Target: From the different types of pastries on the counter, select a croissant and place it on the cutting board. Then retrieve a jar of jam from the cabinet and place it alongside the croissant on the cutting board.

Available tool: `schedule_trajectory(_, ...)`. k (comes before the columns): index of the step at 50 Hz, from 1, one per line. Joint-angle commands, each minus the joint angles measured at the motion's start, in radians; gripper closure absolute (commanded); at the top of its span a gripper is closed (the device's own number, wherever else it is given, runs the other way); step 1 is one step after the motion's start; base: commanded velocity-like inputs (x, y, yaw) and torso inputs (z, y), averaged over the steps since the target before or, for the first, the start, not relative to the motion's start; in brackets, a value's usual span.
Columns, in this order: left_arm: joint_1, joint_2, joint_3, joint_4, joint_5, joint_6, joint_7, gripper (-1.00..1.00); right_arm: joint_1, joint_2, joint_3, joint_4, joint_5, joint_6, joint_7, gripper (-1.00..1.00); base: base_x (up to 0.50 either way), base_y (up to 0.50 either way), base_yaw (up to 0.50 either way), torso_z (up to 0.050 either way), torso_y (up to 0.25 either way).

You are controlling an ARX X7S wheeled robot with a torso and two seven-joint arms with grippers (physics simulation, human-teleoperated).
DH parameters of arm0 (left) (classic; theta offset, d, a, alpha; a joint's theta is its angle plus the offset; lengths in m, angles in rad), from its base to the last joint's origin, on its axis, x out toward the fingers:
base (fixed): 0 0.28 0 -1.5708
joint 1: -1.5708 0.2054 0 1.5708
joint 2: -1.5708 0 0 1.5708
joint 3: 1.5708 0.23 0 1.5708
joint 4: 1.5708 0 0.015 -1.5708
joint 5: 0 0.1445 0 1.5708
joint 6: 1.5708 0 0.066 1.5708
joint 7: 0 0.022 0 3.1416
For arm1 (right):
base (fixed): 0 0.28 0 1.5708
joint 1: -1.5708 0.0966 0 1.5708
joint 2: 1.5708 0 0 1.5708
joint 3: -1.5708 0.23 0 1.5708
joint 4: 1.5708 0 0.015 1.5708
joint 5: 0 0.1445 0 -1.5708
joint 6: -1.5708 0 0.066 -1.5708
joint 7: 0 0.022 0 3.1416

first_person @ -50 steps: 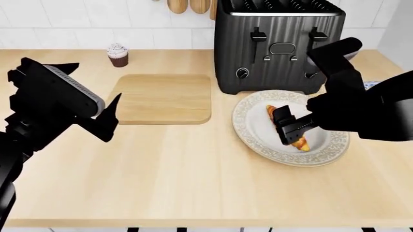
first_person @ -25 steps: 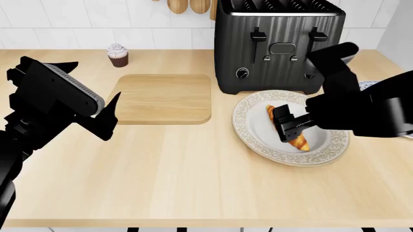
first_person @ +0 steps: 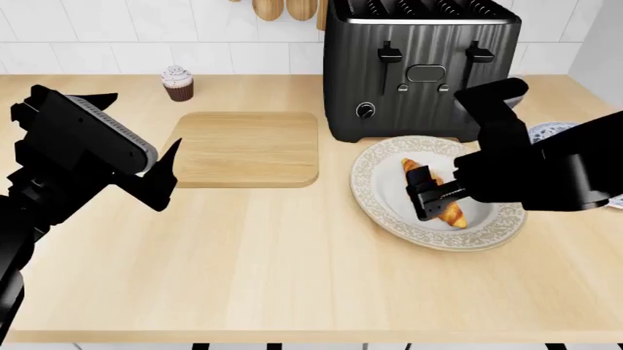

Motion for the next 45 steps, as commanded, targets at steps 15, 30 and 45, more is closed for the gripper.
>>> schedule_trajectory(15, -0.001, 0.000, 0.001, -0.006, -0.004, 0.007, -0.001, -1.00, -0.025, -0.008, -0.035, 0.023, -0.015, -0.024, -0.035, -1.00, 0.00, 0.00, 0.00, 0.000, 0.000)
schedule_trajectory(30, -0.004, 0.004, 0.007, -0.007, -0.004, 0.010, -0.005, -1.00, -0.025, -0.001, -0.046, 0.020, -0.014, -0.027, -0.033, 1.00, 0.00, 0.00, 0.00, 0.000, 0.000)
schedule_trajectory(45, 0.002, 0.003, -0.008, 0.001, -0.013, 0.013, -0.008, -1.00, 0.175, 0.013, 0.003, -0.079, 0.065, 0.057, 0.056, 1.00, 0.00, 0.00, 0.00, 0.000, 0.000)
